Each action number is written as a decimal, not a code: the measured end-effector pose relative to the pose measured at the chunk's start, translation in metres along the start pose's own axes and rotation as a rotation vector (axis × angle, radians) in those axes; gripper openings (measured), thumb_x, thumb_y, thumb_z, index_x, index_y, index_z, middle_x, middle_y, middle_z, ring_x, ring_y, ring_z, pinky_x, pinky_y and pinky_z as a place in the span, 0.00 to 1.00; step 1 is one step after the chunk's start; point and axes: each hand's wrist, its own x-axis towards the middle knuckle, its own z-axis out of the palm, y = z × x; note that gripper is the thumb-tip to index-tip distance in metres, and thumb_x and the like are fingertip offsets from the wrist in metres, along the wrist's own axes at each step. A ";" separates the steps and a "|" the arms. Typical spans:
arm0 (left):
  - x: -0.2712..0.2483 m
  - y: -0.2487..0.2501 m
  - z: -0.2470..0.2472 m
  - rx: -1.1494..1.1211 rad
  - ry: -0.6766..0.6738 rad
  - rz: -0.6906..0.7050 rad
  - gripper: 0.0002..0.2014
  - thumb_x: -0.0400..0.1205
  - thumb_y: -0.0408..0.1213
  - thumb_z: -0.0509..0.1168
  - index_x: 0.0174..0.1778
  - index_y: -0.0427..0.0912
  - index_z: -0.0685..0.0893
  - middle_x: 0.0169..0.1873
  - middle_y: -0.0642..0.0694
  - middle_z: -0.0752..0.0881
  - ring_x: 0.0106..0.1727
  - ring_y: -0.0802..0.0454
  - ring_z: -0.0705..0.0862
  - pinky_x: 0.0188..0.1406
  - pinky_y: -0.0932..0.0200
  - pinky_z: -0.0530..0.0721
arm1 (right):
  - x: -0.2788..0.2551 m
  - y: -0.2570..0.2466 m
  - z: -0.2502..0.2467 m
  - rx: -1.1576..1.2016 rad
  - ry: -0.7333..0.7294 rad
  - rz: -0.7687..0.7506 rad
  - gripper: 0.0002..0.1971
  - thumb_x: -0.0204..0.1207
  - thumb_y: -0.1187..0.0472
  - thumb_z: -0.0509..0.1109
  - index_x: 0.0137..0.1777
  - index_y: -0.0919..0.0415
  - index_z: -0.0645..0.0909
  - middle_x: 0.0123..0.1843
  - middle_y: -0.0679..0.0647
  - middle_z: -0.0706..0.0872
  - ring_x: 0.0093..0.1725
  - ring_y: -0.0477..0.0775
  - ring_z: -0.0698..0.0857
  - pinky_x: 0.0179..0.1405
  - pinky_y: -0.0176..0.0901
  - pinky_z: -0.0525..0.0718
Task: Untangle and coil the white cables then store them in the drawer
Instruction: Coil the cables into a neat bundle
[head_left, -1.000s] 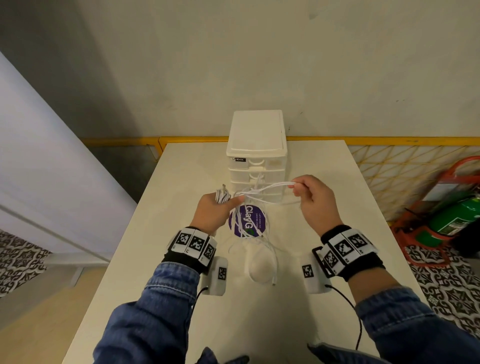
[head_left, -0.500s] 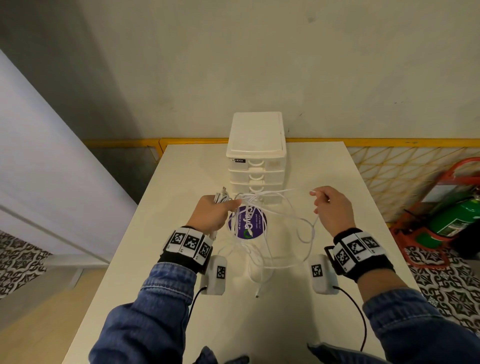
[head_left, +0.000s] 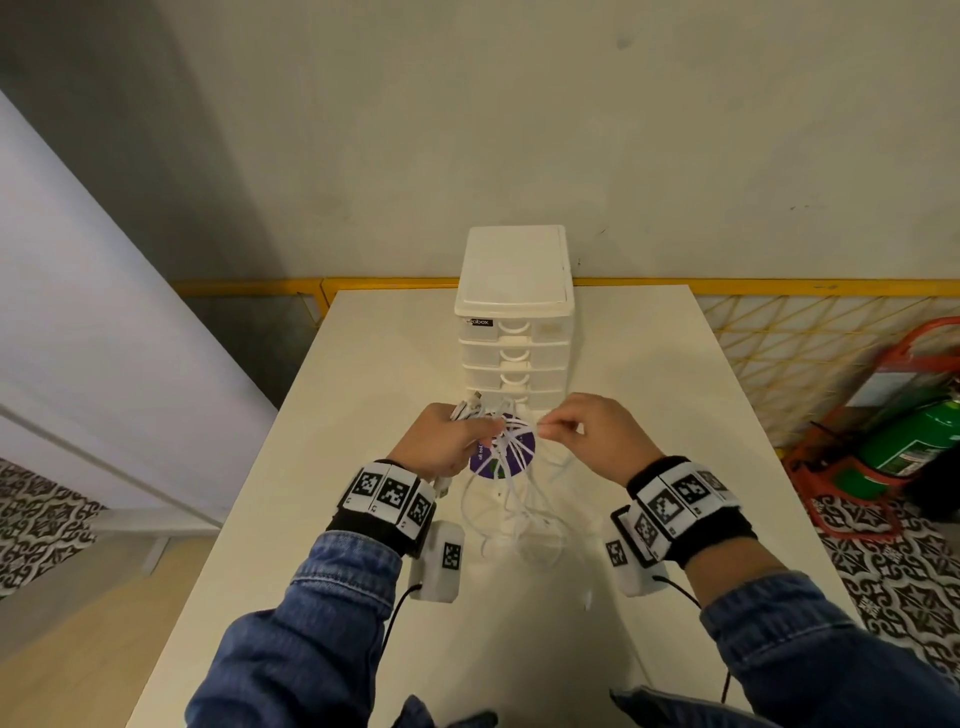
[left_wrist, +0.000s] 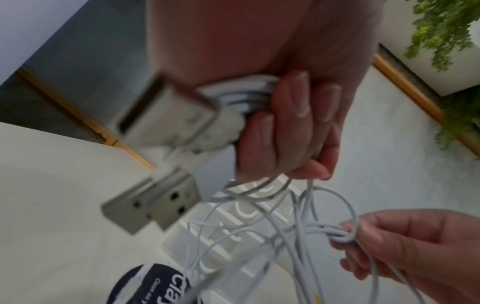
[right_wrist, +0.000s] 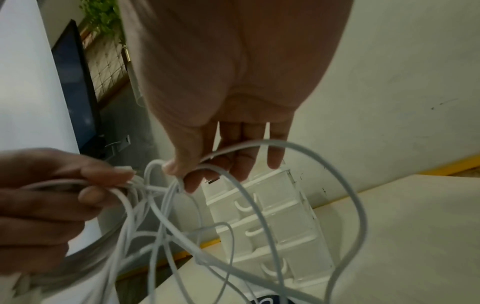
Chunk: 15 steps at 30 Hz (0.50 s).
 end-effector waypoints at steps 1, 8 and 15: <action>-0.001 -0.001 -0.001 0.014 0.007 -0.005 0.14 0.76 0.35 0.70 0.26 0.38 0.76 0.14 0.49 0.65 0.15 0.53 0.60 0.18 0.63 0.56 | -0.001 0.000 0.000 0.020 -0.008 0.016 0.06 0.74 0.57 0.72 0.45 0.58 0.89 0.40 0.51 0.85 0.42 0.49 0.82 0.46 0.37 0.77; -0.004 -0.001 -0.009 0.091 -0.005 0.000 0.15 0.76 0.41 0.71 0.28 0.38 0.79 0.15 0.48 0.67 0.16 0.53 0.63 0.18 0.62 0.59 | -0.004 0.007 -0.021 0.179 0.191 0.098 0.05 0.76 0.63 0.68 0.41 0.60 0.85 0.31 0.41 0.80 0.31 0.45 0.80 0.35 0.26 0.75; -0.002 0.006 -0.012 0.084 0.009 0.017 0.16 0.77 0.42 0.71 0.28 0.37 0.79 0.18 0.45 0.66 0.17 0.52 0.62 0.18 0.62 0.59 | -0.003 0.021 -0.032 0.041 0.431 0.096 0.10 0.79 0.64 0.62 0.43 0.61 0.85 0.36 0.49 0.80 0.37 0.53 0.78 0.42 0.49 0.78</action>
